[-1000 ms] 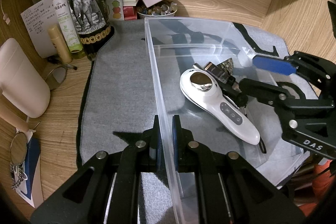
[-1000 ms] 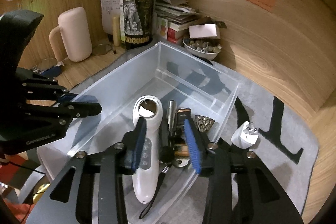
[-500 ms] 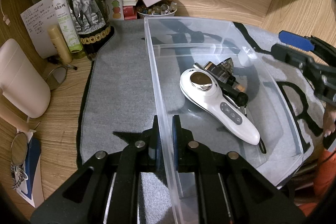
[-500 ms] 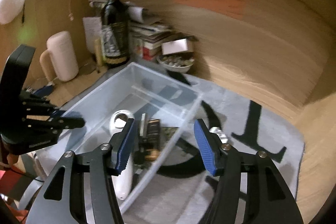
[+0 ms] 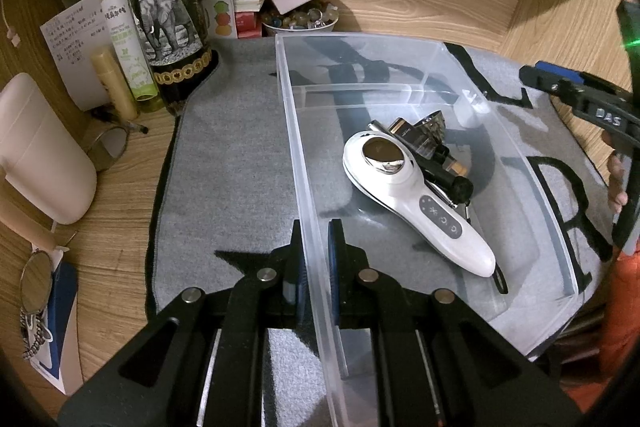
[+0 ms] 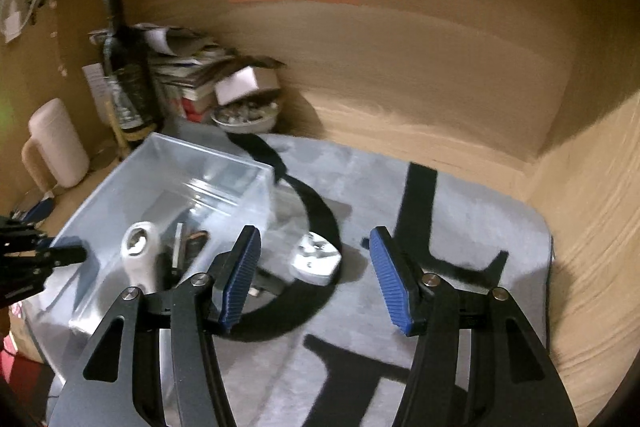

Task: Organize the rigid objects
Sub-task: 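Grasp the white plug adapter with the right tool and lift it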

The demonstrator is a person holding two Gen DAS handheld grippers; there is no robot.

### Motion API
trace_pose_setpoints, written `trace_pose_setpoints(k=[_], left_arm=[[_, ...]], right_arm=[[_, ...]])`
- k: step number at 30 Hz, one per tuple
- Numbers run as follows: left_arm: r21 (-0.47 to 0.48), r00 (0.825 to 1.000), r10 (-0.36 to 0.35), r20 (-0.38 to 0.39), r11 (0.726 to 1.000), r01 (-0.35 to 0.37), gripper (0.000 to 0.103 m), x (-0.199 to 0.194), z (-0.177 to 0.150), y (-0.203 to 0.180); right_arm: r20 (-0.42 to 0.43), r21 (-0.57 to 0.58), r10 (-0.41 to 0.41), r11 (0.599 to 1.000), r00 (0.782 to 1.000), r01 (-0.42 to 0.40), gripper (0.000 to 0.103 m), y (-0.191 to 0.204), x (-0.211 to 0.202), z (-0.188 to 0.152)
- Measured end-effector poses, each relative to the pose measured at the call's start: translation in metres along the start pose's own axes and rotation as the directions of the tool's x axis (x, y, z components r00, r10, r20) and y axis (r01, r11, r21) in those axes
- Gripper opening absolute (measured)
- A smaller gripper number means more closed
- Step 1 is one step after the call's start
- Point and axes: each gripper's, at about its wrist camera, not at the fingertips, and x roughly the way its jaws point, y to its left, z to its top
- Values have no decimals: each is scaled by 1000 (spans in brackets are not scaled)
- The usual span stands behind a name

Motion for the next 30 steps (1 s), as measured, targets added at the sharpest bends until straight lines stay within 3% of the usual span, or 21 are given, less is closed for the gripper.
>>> trace_pose_setpoints(k=[17, 19, 30], left_arm=[[-17, 1000, -29, -8, 999, 29, 8, 1, 1, 4], [-18, 1000, -30, -9, 999, 30, 8, 2, 1, 4], [-15, 1000, -27, -9, 1000, 27, 8, 2, 1, 4]], right_arm=[[-207, 34, 29, 999, 978, -22, 51, -4, 93, -16], [-208, 51, 41, 998, 977, -31, 41, -7, 97, -18], [-124, 31, 41, 999, 991, -37, 41, -2, 63, -11]])
